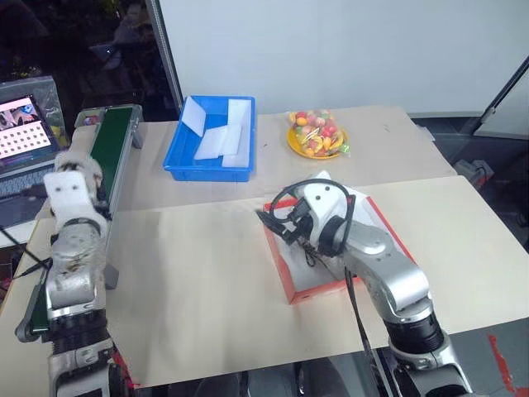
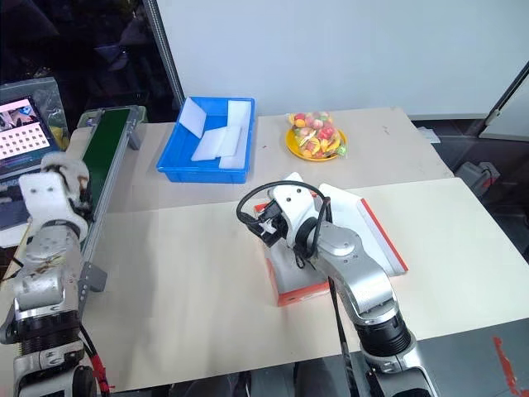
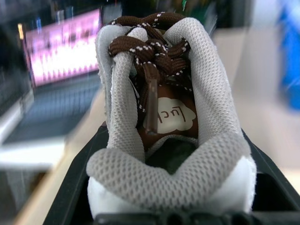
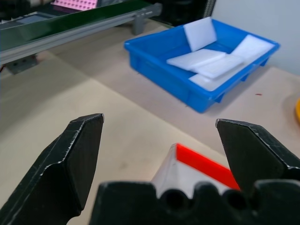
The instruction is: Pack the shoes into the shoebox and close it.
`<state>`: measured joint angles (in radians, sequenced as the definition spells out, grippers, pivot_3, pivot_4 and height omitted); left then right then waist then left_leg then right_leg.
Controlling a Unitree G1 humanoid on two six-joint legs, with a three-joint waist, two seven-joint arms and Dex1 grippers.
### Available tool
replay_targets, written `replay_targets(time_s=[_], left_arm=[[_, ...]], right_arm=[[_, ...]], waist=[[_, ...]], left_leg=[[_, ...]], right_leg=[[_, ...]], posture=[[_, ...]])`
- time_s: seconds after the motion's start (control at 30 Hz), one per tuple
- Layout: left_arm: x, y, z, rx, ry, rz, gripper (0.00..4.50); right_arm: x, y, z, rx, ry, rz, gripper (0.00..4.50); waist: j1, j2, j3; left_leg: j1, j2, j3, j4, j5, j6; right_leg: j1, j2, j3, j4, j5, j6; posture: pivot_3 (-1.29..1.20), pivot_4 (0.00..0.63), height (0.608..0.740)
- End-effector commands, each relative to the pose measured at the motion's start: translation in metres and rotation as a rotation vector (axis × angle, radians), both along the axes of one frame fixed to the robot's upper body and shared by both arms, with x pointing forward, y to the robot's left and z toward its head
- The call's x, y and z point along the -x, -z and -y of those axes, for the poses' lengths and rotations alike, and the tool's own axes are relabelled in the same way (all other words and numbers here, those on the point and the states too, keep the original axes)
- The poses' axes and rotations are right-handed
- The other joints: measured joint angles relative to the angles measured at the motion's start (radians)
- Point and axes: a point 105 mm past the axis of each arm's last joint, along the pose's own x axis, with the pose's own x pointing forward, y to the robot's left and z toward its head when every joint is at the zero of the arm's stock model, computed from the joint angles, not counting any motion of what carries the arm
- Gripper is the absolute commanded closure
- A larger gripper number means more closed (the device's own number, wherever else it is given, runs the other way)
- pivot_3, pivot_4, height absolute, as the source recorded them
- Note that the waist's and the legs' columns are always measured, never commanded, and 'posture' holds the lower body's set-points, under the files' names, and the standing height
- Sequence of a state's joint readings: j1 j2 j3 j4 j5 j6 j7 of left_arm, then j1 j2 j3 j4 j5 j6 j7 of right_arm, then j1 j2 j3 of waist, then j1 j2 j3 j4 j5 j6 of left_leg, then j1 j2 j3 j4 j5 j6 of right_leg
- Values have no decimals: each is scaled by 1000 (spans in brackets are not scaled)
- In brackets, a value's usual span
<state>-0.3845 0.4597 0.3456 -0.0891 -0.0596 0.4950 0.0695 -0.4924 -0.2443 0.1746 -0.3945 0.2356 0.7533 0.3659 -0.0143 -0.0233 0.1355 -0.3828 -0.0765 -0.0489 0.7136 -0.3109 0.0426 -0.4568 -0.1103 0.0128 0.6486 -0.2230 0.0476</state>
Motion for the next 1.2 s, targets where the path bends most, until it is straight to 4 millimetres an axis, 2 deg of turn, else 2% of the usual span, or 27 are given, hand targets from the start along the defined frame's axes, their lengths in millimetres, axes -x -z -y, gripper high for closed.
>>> replay_targets(time_s=[0.03,0.1,0.13,0.2,0.3,0.47,0.83,1.1,1.2], left_arm=[[-9,-42,94,-74,371,168,1822],[-4,-37,157,-8,670,161,1822],[0,-35,173,29,750,150,1822],[9,-27,199,98,888,115,1822],[18,-20,220,119,991,72,1822],[19,-20,232,136,1064,46,1822],[25,-16,251,203,1200,-27,1822],[27,-17,256,196,1238,-45,1822],[26,-17,256,197,1236,-42,1874]], right_arm=[[-17,-25,7,-305,17,-180,0],[-27,-26,7,-566,-31,-423,0],[-29,-28,6,-664,-72,-506,0],[-34,-26,8,-820,-136,-679,0],[-39,-17,13,-859,-137,-808,0],[-43,-21,15,-896,-139,-865,0],[-44,-39,1,-953,-160,-837,0],[-41,-51,-8,-953,-190,-805,0],[-39,-51,-9,-952,-189,-802,704]], waist=[[0,0,0],[-1,0,0],[-1,0,0],[-4,0,0],[-27,1,0],[-59,4,2],[-45,4,1],[-46,4,1],[-47,4,1]], left_leg=[[0,0,0,0,0,0],[0,0,0,0,0,0],[0,0,0,0,0,0],[-1,0,-1,0,0,1],[-1,0,-1,-3,-1,1],[-1,0,1,-4,-1,1],[1,0,1,0,-1,1],[1,0,1,0,-1,1],[1,0,1,0,0,1]], right_leg=[[0,0,0,0,0,0],[0,0,0,0,0,0],[1,0,0,1,0,0],[1,0,0,3,1,0],[-1,0,-1,4,1,0],[-4,0,1,6,1,0],[-1,0,2,8,1,-1],[-2,1,2,8,1,-1],[-2,1,2,8,1,-1]], posture=[[0,150,724],[0,150,724],[0,150,724],[0,150,724],[0,150,724],[0,150,724],[0,150,724],[0,150,724],[0,150,724]])
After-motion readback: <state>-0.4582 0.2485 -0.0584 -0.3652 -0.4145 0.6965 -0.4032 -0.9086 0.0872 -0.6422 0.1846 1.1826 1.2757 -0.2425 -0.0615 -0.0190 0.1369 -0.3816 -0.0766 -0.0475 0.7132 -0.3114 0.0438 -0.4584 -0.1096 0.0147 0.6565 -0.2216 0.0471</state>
